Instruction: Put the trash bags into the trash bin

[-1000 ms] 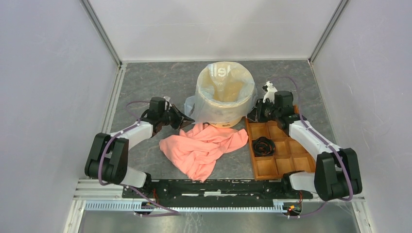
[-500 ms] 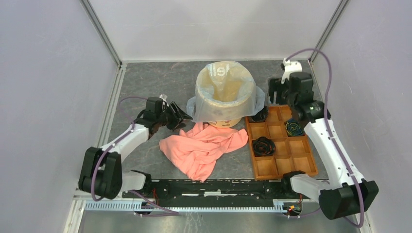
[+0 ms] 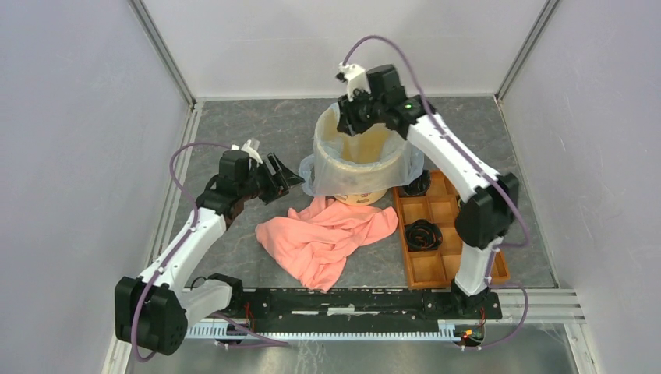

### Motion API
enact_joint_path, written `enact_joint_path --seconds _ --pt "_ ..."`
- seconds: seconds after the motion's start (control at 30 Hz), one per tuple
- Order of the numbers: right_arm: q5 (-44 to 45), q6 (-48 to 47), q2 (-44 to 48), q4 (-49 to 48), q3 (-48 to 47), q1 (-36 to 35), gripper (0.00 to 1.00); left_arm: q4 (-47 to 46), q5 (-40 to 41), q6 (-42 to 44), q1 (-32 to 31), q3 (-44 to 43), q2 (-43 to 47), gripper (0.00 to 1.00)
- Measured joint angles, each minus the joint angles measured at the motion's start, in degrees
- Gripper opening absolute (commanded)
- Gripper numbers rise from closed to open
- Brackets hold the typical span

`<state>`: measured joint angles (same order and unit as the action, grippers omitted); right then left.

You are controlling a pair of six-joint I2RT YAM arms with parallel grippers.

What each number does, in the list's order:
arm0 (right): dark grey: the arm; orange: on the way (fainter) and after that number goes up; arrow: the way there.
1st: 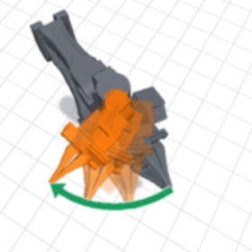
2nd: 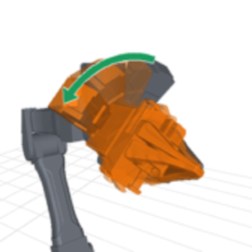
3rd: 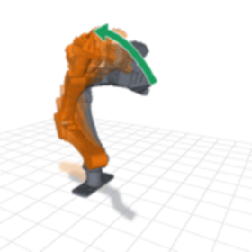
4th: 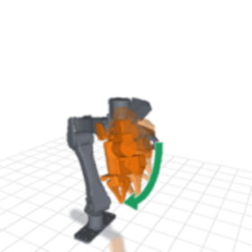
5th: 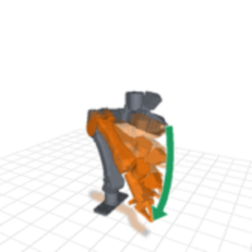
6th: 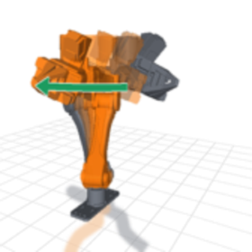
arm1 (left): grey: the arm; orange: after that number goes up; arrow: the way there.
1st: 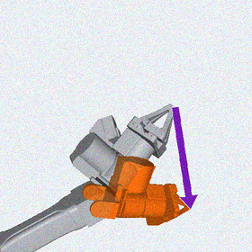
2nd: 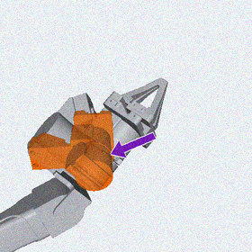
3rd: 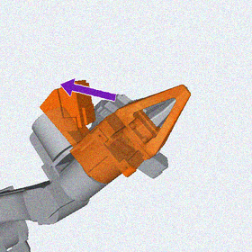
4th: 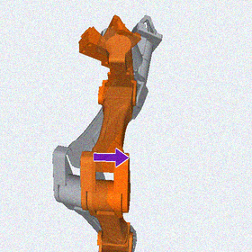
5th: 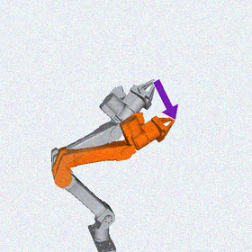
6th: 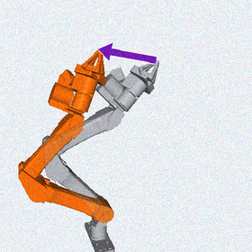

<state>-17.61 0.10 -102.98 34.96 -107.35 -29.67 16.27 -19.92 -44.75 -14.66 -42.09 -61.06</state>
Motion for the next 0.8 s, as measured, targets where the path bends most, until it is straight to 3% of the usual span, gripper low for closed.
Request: enact_joint_path --seconds 0.2,0.4,0.57,0.67,0.8 --pt "4.33 1.73 -11.37 0.28 -1.4 -0.98 0.32 -2.16 -2.23 0.02 -2.05 -1.81 -3.26 0.8" --pt "26.67 0.26 -11.58 -7.65 -0.26 -2.78 0.43 -3.58 -2.58 0.0 -6.51 -3.67 -7.41 0.8" --pt "37.44 -2.93 -11.5 -10.84 -0.04 -5.53 0.62 -4.39 -1.75 0.0 -7.19 -3.98 -7.61 0.81" --pt "37.35 -4.02 -11.26 -8.68 -0.85 -6.84 0.64 -4.35 -1.03 0.0 -7.19 -4.2 -7.61 0.82" --pt "29.64 -4.28 -7.58 -3.82 0.66 -7.58 0.66 -3.89 0.09 0.04 -7.19 -5.14 -7.61 0.84"
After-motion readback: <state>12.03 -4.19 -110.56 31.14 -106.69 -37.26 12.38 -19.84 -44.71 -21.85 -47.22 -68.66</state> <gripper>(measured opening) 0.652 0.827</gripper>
